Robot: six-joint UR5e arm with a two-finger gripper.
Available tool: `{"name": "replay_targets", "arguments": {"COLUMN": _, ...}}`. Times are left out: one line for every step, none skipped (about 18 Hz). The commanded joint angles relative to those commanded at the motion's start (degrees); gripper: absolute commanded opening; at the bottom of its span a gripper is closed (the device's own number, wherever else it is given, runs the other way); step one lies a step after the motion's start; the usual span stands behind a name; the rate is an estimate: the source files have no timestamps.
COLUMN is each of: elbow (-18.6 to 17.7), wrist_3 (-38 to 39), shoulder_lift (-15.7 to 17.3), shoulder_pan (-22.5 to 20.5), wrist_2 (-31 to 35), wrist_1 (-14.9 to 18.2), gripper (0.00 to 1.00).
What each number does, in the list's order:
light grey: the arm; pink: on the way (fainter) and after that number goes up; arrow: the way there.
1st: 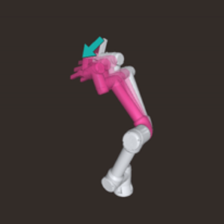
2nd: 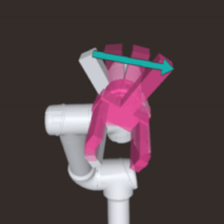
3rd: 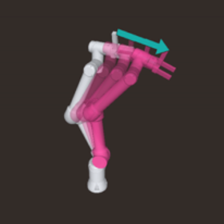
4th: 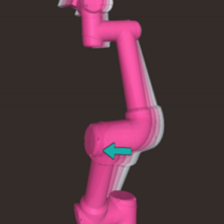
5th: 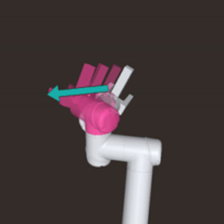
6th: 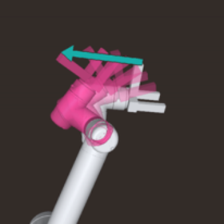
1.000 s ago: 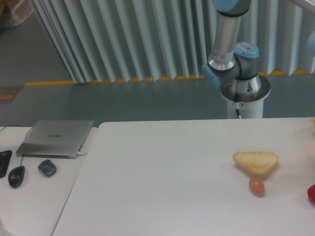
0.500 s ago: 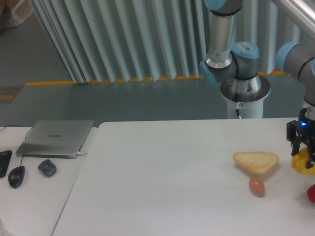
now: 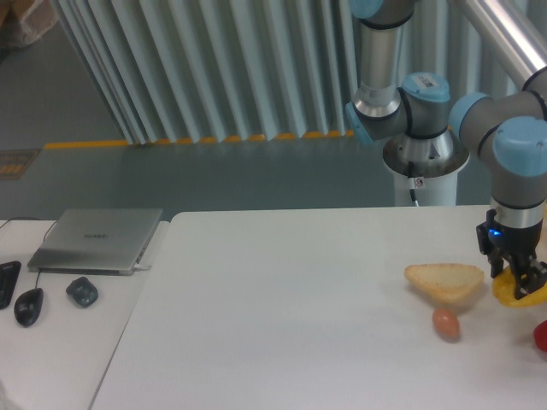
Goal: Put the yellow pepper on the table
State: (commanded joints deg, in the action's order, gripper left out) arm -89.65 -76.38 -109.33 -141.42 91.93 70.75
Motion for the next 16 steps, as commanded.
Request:
{"name": "replay_targets", "arguments": {"elbow": -0.09, "wrist_3": 0.09, "shoulder_lift": -0.18, "shoulder_pan": 0.09, "wrist_2": -0.09, "wrist_1": -0.09, "gripper": 0.37}}
{"name": "replay_targets", "arguments": {"elbow": 0.0, "wrist_3": 0.09, "shoulder_lift": -0.35, "shoulder_pan": 0.62, "wrist_2": -0.09, "wrist_1": -0.17, "gripper": 0.38}}
{"name": "replay_targets", "arguments": {"elbow": 0.0, "wrist_3": 1.05, "shoulder_lift": -0.88, "shoulder_pan": 1.23, "wrist_2": 0.0, "wrist_1": -0.26, "gripper": 0.38}}
{"name": "replay_targets", "arguments": {"elbow": 0.09, "wrist_3": 2.1, "shoulder_lift": -1.58, "shoulder_pan": 1.24, "wrist_2": 0.17, "wrist_1": -0.26, "gripper": 0.41}}
{"name": "replay_targets", "arguments": {"elbow": 0.0, "wrist_3": 2.29, "shoulder_lift": -1.85, "shoulder_pan": 1.58, "wrist_2": 0.18, "wrist_1": -0.35, "gripper": 0.42}}
{"name": "replay_targets", "arguments": {"elbow": 0.09, "wrist_3": 2.29, "shoulder_lift": -1.94, "shoulder_pan": 1.76, "wrist_2": 0.18, "wrist_1": -0.35, "gripper": 0.42}}
{"name": "replay_targets", "arguments": {"elbow": 0.09, "wrist_3": 2.29, "shoulder_lift": -1.94, "shoulder_pan": 1.76, "wrist_2": 0.18, "wrist_1": -0.35, "gripper": 0.42}}
{"name": "replay_targets", "arguments": {"elbow": 0.09, "wrist_3": 2.29, "shoulder_lift": -1.94, "shoulder_pan": 1.85, "wrist_2": 0.26, "wrist_1": -0.35, "gripper": 0.42}}
{"name": "replay_targets", "arguments": {"elbow": 0.09, "wrist_3": 2.29, "shoulder_lift": -1.94, "shoulder_pan": 1.85, "wrist_2": 0.35, "wrist_1": -0.35, "gripper": 0.42}}
{"name": "replay_targets", "arguments": {"elbow": 0.0, "wrist_3": 2.29, "shoulder_lift": -1.76, "shoulder_pan": 1.94, "wrist_2": 0.44, "wrist_1": -0.26, "gripper": 0.47}}
{"name": "replay_targets", "arguments": {"elbow": 0.0, "wrist_3": 2.29, "shoulder_lift": -1.76, "shoulder_pan": 1.94, "wrist_2": 0.53, "wrist_1": -0.35, "gripper": 0.49}}
{"name": "replay_targets", "arguments": {"elbow": 0.0, "wrist_3": 2.29, "shoulder_lift": -1.67, "shoulder_pan": 1.94, "wrist_2": 0.62, "wrist_1": -0.53, "gripper": 0.56}}
{"name": "replay_targets", "arguments": {"elbow": 0.0, "wrist_3": 2.29, "shoulder_lift": -1.59, "shoulder_pan": 1.94, "wrist_2": 0.62, "wrist_1": -0.61, "gripper": 0.8}}
{"name": "replay_targets", "arguments": {"elbow": -0.09, "wrist_3": 2.29, "shoulder_lift": -1.5, "shoulder_pan": 1.94, "wrist_2": 0.7, "wrist_1": -0.62, "gripper": 0.94}}
{"name": "replay_targets", "arguments": {"elbow": -0.18, "wrist_3": 2.9, "shoulder_lift": -1.41, "shoulder_pan": 2.03, "wrist_2": 1.4, "wrist_1": -0.88, "gripper": 1.0}}
{"name": "replay_targets", "arguments": {"elbow": -0.26, "wrist_3": 3.51, "shoulder_lift": -1.41, "shoulder_pan": 2.11, "wrist_2": 2.89, "wrist_1": -1.05, "gripper": 1.0}}
